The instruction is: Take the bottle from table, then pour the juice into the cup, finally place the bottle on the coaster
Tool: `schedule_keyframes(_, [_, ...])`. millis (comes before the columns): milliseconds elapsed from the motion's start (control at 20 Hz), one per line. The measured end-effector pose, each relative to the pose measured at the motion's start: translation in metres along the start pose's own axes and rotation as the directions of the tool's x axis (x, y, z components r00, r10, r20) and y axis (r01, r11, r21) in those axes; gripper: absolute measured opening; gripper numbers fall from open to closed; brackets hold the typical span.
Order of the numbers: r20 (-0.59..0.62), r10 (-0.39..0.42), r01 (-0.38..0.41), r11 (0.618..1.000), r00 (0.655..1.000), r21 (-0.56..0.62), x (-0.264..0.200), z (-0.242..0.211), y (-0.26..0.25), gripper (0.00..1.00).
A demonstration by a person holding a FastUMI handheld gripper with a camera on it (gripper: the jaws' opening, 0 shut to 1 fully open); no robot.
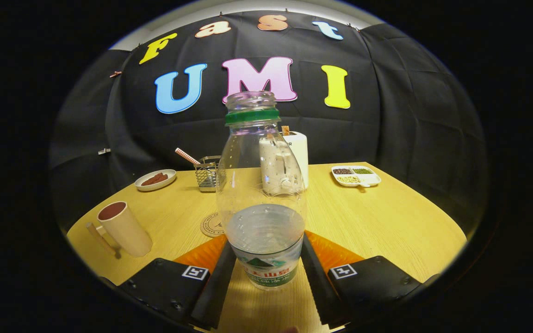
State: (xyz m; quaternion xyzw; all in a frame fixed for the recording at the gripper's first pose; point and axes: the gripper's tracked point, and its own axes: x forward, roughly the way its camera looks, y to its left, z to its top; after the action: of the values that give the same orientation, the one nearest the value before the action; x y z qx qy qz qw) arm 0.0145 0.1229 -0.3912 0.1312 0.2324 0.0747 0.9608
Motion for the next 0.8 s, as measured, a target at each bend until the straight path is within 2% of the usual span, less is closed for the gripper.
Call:
schedule_keyframes(250, [-0.060,0.011,-0.014,0.999,0.998,-0.044,-0.002,0.005,0.003,0.74])
schedule_keyframes(450, [-0.016,-0.018,0.015,0.983,1.000,-0.184,-0.014,0.039,0.007,0.74])
schedule_keyframes(650, [0.004,-0.029,0.029,0.949,1.000,-0.313,-0.019,0.071,0.026,0.74])
schedule_keyframes(800, [0.014,-0.039,0.041,0.898,0.999,-0.439,-0.021,0.086,0.047,0.74])
